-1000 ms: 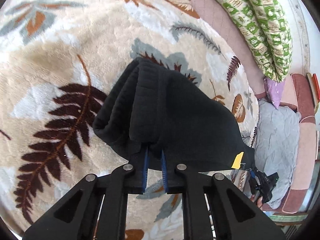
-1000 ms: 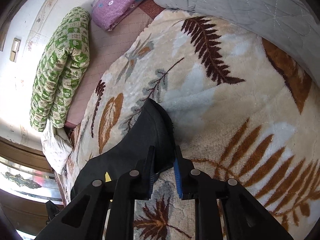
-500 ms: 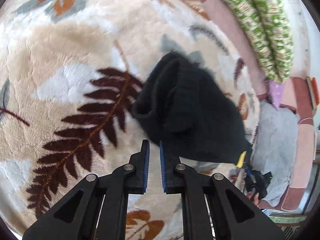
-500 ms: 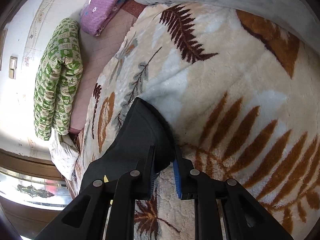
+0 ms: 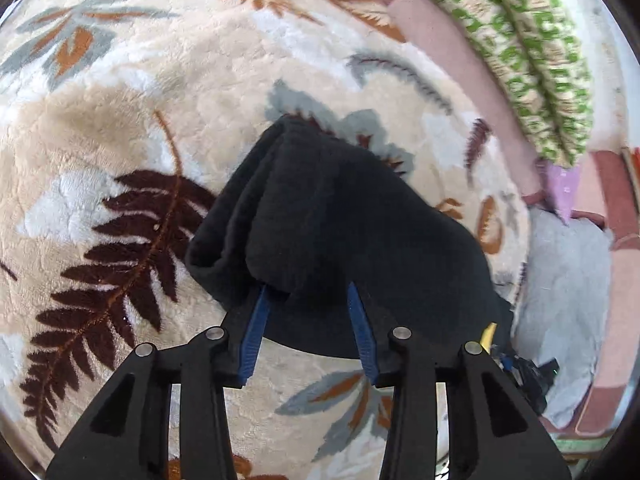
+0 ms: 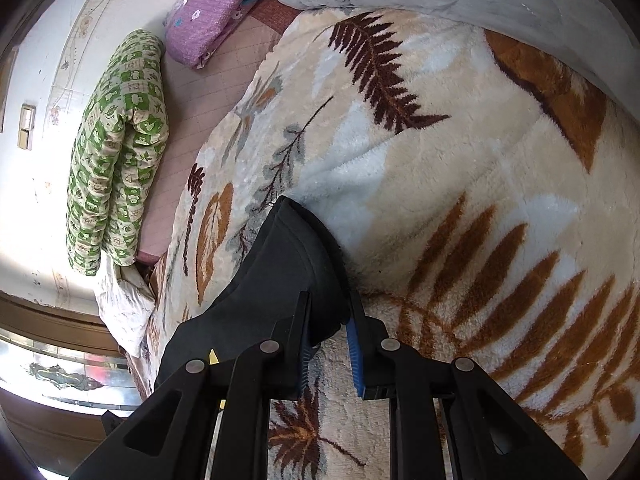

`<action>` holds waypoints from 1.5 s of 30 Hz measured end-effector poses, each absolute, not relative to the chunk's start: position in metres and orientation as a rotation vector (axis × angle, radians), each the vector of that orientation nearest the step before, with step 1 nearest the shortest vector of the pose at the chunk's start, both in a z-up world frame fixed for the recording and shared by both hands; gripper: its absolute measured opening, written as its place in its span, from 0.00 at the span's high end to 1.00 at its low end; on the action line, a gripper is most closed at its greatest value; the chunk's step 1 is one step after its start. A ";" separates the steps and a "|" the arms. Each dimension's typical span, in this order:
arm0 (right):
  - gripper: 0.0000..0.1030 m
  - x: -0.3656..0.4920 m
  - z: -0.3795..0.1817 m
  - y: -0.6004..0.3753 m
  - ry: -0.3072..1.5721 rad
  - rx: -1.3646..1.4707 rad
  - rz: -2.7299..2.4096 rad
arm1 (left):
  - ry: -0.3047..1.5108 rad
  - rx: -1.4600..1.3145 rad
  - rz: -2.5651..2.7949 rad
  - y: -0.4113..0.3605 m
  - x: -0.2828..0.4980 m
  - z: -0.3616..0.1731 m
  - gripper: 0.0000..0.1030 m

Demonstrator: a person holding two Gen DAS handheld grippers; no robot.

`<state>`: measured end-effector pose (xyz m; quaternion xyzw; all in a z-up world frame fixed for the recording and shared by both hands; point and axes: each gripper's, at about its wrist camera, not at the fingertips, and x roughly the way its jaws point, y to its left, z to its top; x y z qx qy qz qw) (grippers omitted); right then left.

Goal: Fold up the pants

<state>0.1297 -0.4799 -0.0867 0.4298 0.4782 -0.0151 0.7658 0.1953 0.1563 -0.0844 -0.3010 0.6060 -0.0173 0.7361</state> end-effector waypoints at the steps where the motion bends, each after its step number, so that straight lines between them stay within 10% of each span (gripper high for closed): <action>1: 0.84 0.130 -0.087 -0.480 1.039 0.930 -0.032 | 1.348 -0.661 -0.003 0.157 0.195 -0.087 0.81; 15: 0.84 0.133 -0.090 -0.476 1.081 0.845 -0.015 | 1.467 -0.535 0.098 0.158 0.167 -0.100 0.92; 24: 0.60 0.129 -0.043 -0.487 0.960 0.752 -0.058 | 1.324 -0.547 -0.043 0.189 0.145 -0.045 0.91; 30: 0.57 0.154 -0.036 -0.479 0.979 0.709 -0.013 | 1.248 -0.504 -0.048 0.204 0.199 -0.026 0.60; 45: 0.52 0.287 -0.027 -0.260 1.163 0.324 0.512 | 1.388 -0.494 -0.126 0.174 0.244 -0.066 0.60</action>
